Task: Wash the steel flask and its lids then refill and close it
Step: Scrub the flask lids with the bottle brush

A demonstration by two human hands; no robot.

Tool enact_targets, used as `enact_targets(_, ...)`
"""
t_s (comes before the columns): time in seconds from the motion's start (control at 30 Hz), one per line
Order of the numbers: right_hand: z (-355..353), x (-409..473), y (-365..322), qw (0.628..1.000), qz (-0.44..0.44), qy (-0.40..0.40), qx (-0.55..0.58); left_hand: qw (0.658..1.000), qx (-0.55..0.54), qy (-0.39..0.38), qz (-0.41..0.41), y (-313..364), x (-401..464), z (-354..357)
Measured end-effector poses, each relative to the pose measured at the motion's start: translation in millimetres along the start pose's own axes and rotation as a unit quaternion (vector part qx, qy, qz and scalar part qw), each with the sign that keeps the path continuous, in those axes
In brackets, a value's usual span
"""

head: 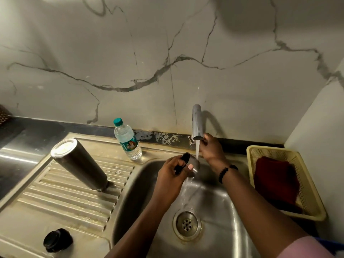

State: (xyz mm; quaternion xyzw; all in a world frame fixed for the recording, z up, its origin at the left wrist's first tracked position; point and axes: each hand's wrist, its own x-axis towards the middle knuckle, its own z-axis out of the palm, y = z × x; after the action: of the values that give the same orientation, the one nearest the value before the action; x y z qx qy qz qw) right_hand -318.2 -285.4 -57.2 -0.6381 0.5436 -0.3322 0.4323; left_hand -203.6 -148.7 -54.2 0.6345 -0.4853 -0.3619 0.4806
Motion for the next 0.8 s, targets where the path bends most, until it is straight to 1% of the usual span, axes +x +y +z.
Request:
enact_targets(0.03,-0.5,-11.2,0.1,0.995,0.044,-0.014,0.088,1.0,-0.013,0.004,-0.008,-0.8,-0.5,2.0)
enact_targets(0.1,-1.4,-33.2,4.7,0.965,0.099,-0.046,0.24,0.999,-0.035,0.016,-0.019,-1.2,-1.0,7.0)
enact_targets(0.17,-1.7,-50.7,14.1,0.941,0.101,-0.065,0.317,0.998,-0.046,0.028,-0.026,-4.2,-1.1,11.6)
enact_targets(0.2,-2.4,-58.3,17.0,0.936,0.082,-0.082,0.333,0.997,-0.056,0.036,-0.032,-4.8,-1.4,12.9)
enact_targets(0.27,-2.5,-67.7,22.5,0.944,0.02,-0.131,0.302,0.993,-0.095,0.051,-0.046,-4.8,-1.1,13.6)
enact_targets(0.33,-5.3,-73.2,26.4,0.96,-0.048,-0.176,0.21,0.985,-0.152,0.058,-0.064,-3.1,0.3,13.3)
enact_targets(0.37,-7.3,-75.2,25.4,0.967,-0.089,-0.178,0.159,0.979,-0.181,0.059,-0.075,-0.9,1.3,13.2)
enact_targets(0.47,-11.9,-78.2,23.4,0.975,-0.174,-0.119,0.066,0.965,-0.236,0.042,-0.11,9.0,5.3,13.1)
enact_targets(0.53,-10.3,-79.0,25.8,0.97,-0.23,-0.073,0.012,0.96,-0.252,0.017,-0.122,15.6,7.9,11.3)
enact_targets(0.6,-4.4,-81.4,29.7,0.963,-0.262,-0.042,-0.036,0.956,-0.265,0.005,-0.128,17.1,11.6,7.4)
enact_targets(0.63,-0.6,-81.0,30.6,0.966,-0.254,-0.034,-0.04,0.953,-0.272,0.004,-0.131,16.8,13.2,5.2)
enact_targets(0.7,4.6,-82.1,26.9,0.982,-0.186,-0.035,0.0,0.947,-0.292,0.007,-0.136,14.0,13.6,2.1)
enact_targets(0.77,11.3,-82.7,23.0,0.987,-0.126,-0.074,0.066,0.942,-0.309,0.009,-0.134,11.8,12.5,2.7)
enact_targets(0.8,15.3,-82.7,24.8,0.985,-0.124,-0.086,0.087,0.941,-0.312,0.005,-0.134,12.0,12.0,4.3)
